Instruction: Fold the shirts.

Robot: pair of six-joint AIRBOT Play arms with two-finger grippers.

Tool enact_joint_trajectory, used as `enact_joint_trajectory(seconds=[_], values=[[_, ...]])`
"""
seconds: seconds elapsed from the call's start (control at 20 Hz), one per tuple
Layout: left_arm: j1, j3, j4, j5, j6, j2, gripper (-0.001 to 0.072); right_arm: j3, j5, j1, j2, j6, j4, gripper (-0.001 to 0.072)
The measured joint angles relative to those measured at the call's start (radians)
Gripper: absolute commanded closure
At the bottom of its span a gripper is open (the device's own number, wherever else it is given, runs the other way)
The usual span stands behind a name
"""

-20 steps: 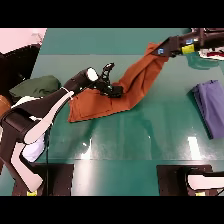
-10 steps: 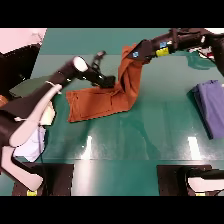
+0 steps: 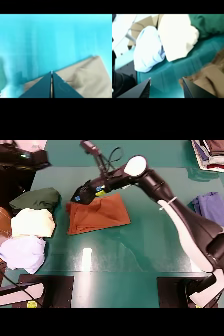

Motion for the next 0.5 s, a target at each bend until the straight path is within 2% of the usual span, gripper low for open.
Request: enact_joint_trajectory(seconds=[0.15, 0.35, 0.45, 0.5], values=[[0.046, 0.000, 0.008, -0.048, 0.013, 0.033, 0.0684, -0.012, 0.064, -0.021, -0.003, 0.033, -0.100, 0.0248], [0.068, 0.000, 0.012, -0.096, 0.029, 0.048, 0.0684, -0.203, 0.099, -0.180, 0.079, 0.098, -0.186, 0.0242], [0.071, -0.001, 0.011, -0.108, 0.031, 0.050, 0.0684, -0.320, 0.100, -0.285, 0.112, 0.130, -0.206, 0.0076], [0.072, -0.001, 0.007, -0.111, 0.033, 0.051, 0.0684, -0.372, 0.100, -0.330, 0.121, 0.136, -0.210, 0.0073]])
